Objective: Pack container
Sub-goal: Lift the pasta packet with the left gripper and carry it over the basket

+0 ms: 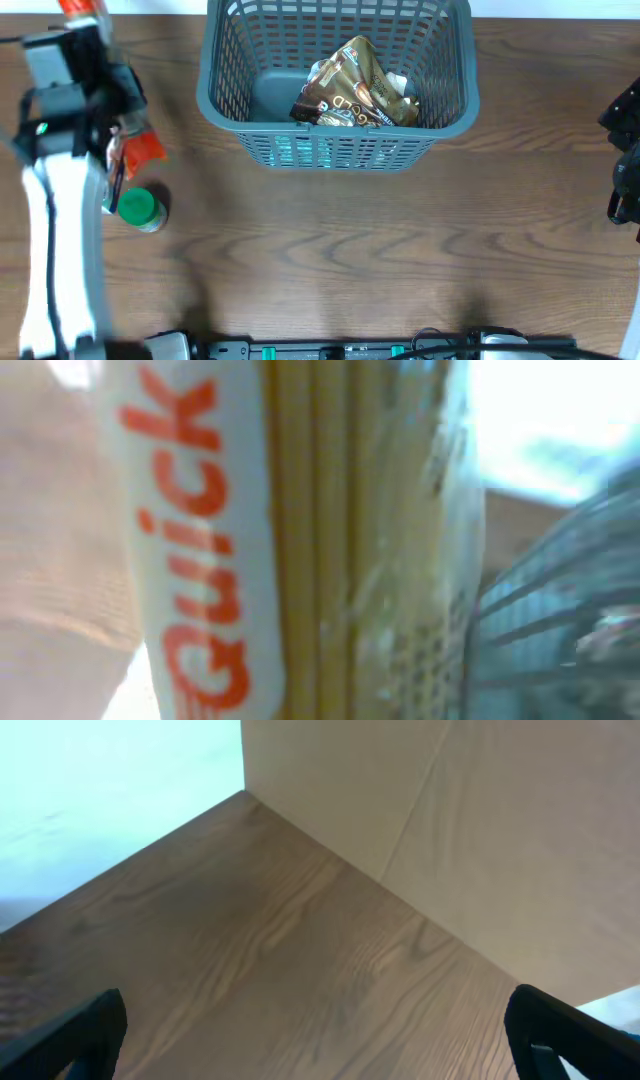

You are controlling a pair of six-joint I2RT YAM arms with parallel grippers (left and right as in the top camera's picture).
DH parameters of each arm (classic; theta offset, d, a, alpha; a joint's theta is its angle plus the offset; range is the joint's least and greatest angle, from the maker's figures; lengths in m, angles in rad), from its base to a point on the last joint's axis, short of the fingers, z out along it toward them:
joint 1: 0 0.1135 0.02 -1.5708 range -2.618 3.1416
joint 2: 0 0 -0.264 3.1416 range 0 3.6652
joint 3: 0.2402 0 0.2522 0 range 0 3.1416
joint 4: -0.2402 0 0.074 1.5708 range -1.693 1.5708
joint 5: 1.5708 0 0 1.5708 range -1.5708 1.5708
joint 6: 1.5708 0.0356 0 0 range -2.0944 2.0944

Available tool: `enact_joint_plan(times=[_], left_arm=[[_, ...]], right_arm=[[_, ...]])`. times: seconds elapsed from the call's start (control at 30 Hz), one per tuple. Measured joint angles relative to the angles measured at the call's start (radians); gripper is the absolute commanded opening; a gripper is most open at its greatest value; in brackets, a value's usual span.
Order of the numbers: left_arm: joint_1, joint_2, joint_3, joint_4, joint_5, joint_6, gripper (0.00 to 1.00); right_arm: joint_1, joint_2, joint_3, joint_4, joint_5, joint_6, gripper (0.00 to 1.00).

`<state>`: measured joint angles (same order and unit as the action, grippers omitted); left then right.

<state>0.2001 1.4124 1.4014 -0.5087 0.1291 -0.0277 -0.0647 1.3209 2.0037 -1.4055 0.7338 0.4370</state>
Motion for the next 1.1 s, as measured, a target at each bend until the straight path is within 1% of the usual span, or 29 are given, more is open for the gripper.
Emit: enact_joint_plan(times=[0.1,0.17,0.3,0.4,0.57,0.7,0.83,0.9,1.1], left_arm=[[0.0,-0.114,0.011,0.043,0.072,0.01,0.06],[0.0,-0.157,0.026,0.081,0.128,0.024,0.06],[0.0,-0.209,0.088,0.2,0.291,0.057,0.06],[0.0,-0.215,0.134,0.362,0.459,0.073,0.06],[-0.018,-0.207,0.158,0.611,0.73,0.086,0.06],[-0.054,-0.166,0.165,0.748,0.919,0.093,0.06],[-0.109,-0.087,0.166,0.774,1.083,0.097,0.06],[-0.135,-0.04,0.166,0.774,1.139,0.097,0.06],[-0.211,0.107,0.165,0.769,1.237,0.097,0.06]], right_arm=[[0.0,0.0,0.0,0.0,0.0,0.0,0.99],[0.0,0.0,0.0,0.0,0.0,0.0,0.99],[0.0,0.0,0.0,0.0,0.0,0.0,0.99],[0.0,0.0,0.0,0.0,0.0,0.0,0.99],[0.0,0.0,0.0,0.0,0.0,0.0,0.99],[0.0,0.0,0.0,0.0,0.0,0.0,0.99],[0.0,0.0,0.0,0.0,0.0,0.0,0.99],[0.0,0.0,0.0,0.0,0.0,0.0,0.99],[0.0,0.0,0.0,0.0,0.0,0.0,0.99]])
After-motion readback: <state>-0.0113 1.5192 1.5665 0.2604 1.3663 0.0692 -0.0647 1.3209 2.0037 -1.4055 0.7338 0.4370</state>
